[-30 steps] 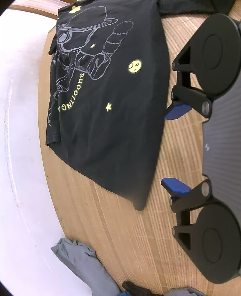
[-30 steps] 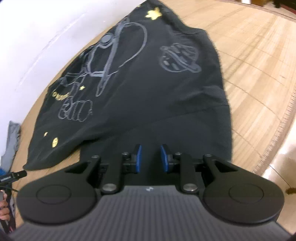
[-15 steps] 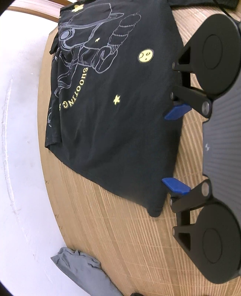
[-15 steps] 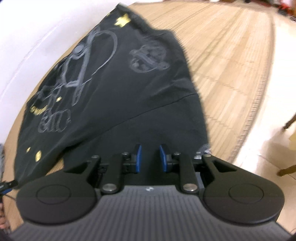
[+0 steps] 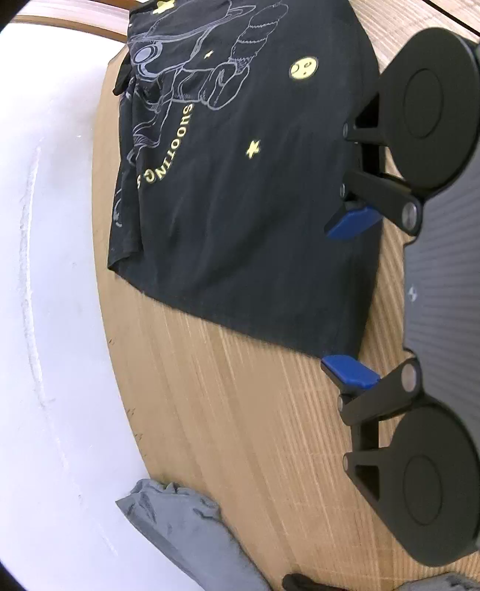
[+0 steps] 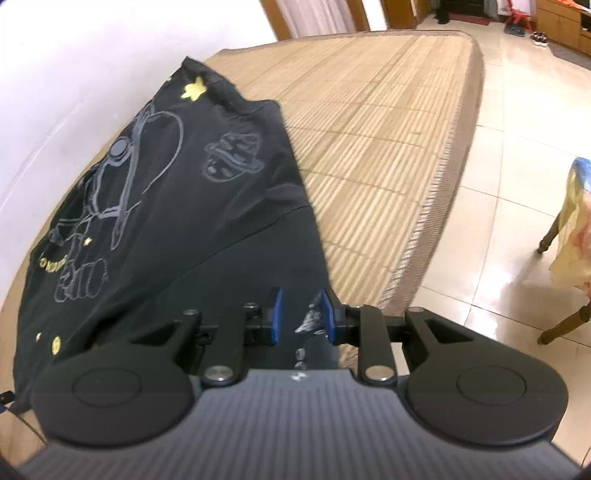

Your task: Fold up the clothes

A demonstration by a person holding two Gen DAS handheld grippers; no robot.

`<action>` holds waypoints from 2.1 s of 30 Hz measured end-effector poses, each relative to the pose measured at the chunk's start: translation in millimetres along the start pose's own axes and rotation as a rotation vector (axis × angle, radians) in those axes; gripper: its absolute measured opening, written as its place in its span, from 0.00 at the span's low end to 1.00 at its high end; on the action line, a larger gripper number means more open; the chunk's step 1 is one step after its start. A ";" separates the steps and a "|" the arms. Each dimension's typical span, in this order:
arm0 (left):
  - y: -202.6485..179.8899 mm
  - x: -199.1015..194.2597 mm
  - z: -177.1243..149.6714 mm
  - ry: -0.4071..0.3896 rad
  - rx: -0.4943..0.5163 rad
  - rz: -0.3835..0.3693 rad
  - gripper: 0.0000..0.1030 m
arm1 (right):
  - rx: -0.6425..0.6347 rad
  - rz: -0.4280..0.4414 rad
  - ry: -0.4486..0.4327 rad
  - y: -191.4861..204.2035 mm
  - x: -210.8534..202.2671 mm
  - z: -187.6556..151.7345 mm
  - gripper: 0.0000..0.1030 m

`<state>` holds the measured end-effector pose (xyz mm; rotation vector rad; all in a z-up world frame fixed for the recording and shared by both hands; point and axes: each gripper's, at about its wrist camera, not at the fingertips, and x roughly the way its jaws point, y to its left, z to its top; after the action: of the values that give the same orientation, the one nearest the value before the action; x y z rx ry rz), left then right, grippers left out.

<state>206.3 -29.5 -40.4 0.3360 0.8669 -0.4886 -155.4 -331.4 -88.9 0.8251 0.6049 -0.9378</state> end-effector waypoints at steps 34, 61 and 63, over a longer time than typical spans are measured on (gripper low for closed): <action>5.7 13.8 -9.2 0.272 -0.095 0.073 0.07 | -0.492 0.046 -0.054 67.2 9.3 -2.6 0.07; 48.2 -75.6 -50.0 0.111 -0.200 0.052 0.60 | -1.285 0.866 0.077 287.2 7.6 -108.1 0.48; 72.7 -75.5 -58.4 0.123 -0.196 0.034 0.61 | -1.328 0.886 0.064 331.8 13.8 -130.9 0.48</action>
<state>166.4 79.4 -10.0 0.2017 1.0185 -0.3508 128.8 -117.7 -58.0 -0.1425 0.6614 0.3711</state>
